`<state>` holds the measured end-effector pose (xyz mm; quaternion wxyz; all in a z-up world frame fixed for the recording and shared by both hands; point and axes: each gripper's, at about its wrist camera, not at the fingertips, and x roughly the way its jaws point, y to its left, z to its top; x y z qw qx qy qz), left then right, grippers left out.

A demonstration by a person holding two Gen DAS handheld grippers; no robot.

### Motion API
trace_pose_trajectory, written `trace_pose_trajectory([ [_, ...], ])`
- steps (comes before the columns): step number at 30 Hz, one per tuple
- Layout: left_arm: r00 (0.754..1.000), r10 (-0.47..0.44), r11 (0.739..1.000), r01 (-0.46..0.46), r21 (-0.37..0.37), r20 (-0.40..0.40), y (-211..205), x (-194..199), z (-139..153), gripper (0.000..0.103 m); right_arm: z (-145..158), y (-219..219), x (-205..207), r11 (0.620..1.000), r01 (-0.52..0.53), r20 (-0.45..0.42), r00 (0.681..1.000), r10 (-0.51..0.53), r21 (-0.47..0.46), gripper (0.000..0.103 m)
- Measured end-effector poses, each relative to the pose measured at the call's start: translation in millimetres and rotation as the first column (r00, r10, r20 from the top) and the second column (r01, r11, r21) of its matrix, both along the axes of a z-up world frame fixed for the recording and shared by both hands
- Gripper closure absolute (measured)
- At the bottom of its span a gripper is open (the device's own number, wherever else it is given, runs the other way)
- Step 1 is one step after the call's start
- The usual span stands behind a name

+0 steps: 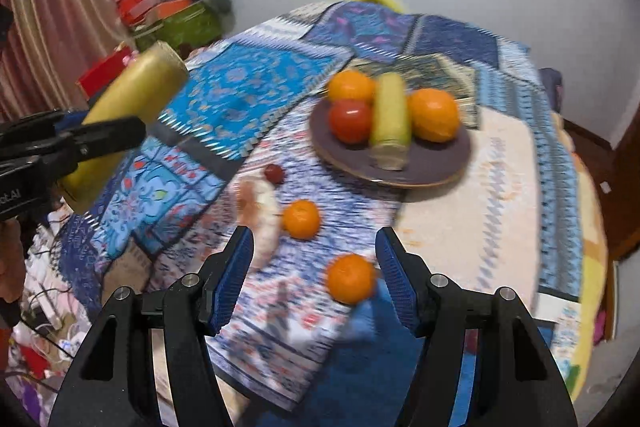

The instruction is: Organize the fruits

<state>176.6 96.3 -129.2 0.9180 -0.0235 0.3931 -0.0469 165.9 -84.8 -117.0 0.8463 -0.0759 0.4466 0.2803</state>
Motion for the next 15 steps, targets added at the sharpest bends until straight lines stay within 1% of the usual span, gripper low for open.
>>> trace_pose_trajectory([
  [3,1.000,0.015,1.000,-0.015,-0.012,-0.014,16,-3,-9,0.066,-15,23,2,0.999,-0.031,-0.065,0.997,0.032,0.008,0.043],
  [7,0.999,0.021,0.999,-0.022,-0.039,-0.034,29,-1,-23,0.066,-40,45,0,0.998,-0.053,-0.127,0.991,0.049,-0.024,0.046],
  [10,0.999,0.019,0.998,-0.021,-0.053,-0.044,36,0,-32,0.066,-54,53,3,0.998,-0.051,-0.159,0.986,0.043,-0.047,0.046],
  [12,0.999,0.015,0.998,-0.018,-0.065,-0.046,38,2,-36,0.066,-57,55,6,0.997,-0.046,-0.170,0.985,0.036,-0.055,0.046],
  [15,0.999,0.012,0.996,-0.017,-0.090,-0.053,43,5,-43,0.066,-62,59,15,0.999,-0.039,-0.203,0.979,0.031,-0.035,0.046],
])
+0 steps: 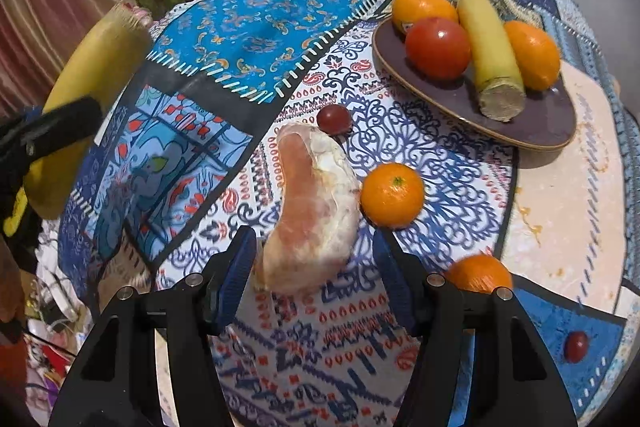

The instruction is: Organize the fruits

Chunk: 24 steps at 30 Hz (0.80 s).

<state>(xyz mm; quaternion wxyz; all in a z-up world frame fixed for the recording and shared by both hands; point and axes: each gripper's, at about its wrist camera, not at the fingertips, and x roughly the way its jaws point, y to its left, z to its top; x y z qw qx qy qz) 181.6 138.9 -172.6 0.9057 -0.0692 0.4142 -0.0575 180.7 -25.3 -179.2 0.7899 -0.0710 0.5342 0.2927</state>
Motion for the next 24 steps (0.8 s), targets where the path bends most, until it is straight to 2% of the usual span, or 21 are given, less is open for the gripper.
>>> trace_pose_trajectory([
  [6,1.000,0.005,1.000,-0.006,-0.026,-0.022,6,7,-14,0.066,-7,26,8,0.998,-0.026,0.045,0.999,0.028,-0.051,0.045],
  [12,0.999,0.014,0.999,-0.015,-0.035,-0.041,12,11,-23,0.066,-12,33,14,0.998,-0.019,0.080,0.996,0.024,-0.058,0.047],
  [15,0.999,0.019,0.999,-0.021,-0.040,-0.045,11,12,-22,0.066,-10,33,11,0.997,-0.015,0.110,0.994,0.024,-0.080,0.058],
  [24,1.000,0.005,1.000,-0.005,-0.026,-0.013,-1,6,-4,0.066,6,18,6,1.000,-0.023,0.085,0.996,0.024,-0.016,0.063],
])
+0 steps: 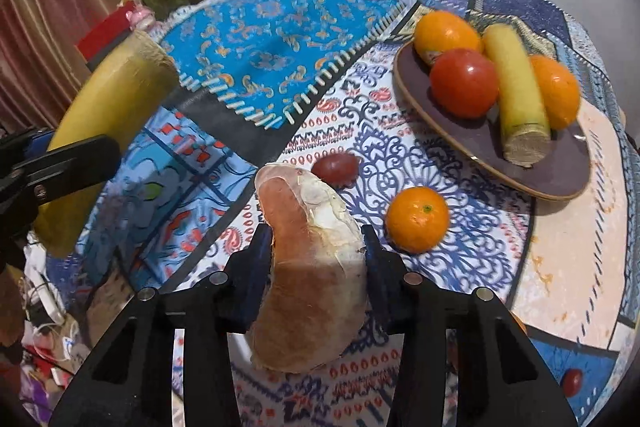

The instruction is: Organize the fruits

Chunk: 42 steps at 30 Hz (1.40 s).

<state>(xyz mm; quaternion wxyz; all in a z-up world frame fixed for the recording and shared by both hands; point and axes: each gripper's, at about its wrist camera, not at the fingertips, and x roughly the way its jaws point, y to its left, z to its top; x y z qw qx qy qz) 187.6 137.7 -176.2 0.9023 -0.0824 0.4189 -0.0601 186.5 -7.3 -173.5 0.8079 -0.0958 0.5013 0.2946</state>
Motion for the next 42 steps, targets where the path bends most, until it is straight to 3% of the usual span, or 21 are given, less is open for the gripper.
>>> trace_pose_trajectory([
  [11,0.998,-0.031,0.999,0.031,0.013,0.045,-35,14,26,0.066,67,-64,-1,0.992,0.093,0.145,0.984,-0.105,0.088,0.063],
  [18,0.996,-0.056,0.998,0.054,0.023,0.070,-67,42,37,0.066,89,-110,20,0.978,0.172,0.203,0.960,-0.194,0.122,0.063],
  [29,0.993,-0.086,0.996,0.084,0.030,0.076,-99,106,37,0.066,94,-142,61,0.965,0.211,0.246,0.938,-0.245,0.156,0.063],
  [42,0.993,-0.119,0.993,0.119,0.001,-0.003,-127,177,-8,0.066,66,-136,112,0.966,0.207,0.223,0.945,-0.239,0.155,0.063],
])
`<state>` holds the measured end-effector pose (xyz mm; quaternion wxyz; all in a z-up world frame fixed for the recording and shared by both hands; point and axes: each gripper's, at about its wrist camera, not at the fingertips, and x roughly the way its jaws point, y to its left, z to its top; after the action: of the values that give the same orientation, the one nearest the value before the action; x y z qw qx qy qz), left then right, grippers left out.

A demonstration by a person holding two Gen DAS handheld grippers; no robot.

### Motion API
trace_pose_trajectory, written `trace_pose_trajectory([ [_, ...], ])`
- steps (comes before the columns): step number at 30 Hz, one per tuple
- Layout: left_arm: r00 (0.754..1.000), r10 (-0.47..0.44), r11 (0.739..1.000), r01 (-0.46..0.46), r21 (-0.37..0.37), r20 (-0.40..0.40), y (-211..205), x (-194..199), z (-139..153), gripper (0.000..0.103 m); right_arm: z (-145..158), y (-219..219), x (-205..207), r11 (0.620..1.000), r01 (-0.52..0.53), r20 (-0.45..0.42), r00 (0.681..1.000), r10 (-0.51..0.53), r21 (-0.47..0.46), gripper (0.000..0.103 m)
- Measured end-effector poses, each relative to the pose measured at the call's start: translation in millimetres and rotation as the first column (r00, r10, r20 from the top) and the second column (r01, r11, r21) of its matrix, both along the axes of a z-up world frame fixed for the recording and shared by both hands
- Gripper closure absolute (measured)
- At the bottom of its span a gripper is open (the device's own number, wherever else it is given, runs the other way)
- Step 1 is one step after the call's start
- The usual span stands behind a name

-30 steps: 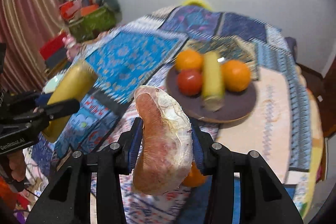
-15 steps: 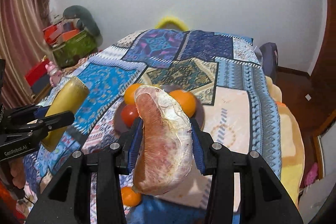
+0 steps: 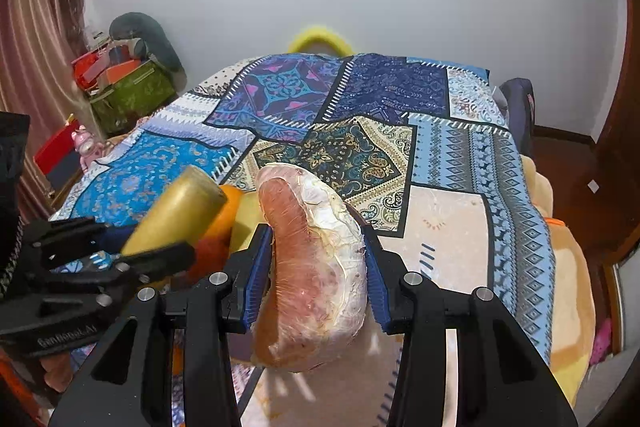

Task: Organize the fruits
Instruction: 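Lower the banana onto the plate with the left gripper while the right gripper places the grapefruit piece beside it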

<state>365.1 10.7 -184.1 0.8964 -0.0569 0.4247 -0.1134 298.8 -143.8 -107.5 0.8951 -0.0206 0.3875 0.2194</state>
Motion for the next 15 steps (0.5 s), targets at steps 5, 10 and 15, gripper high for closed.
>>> trace_pose_trajectory([
  [5,1.000,0.003,1.000,-0.003,0.007,-0.012,-7,15,-11,0.066,-8,-2,6,1.000,-0.005,-0.007,1.000,0.005,-0.006,0.063],
  [10,1.000,0.003,1.000,-0.003,0.002,-0.010,-7,20,-13,0.066,-13,-5,8,1.000,-0.009,-0.021,1.000,0.009,-0.004,0.063],
  [15,1.000,0.003,1.000,-0.003,-0.010,-0.031,-4,19,-13,0.059,-17,-4,7,1.000,-0.014,-0.035,0.999,0.014,-0.003,0.063],
])
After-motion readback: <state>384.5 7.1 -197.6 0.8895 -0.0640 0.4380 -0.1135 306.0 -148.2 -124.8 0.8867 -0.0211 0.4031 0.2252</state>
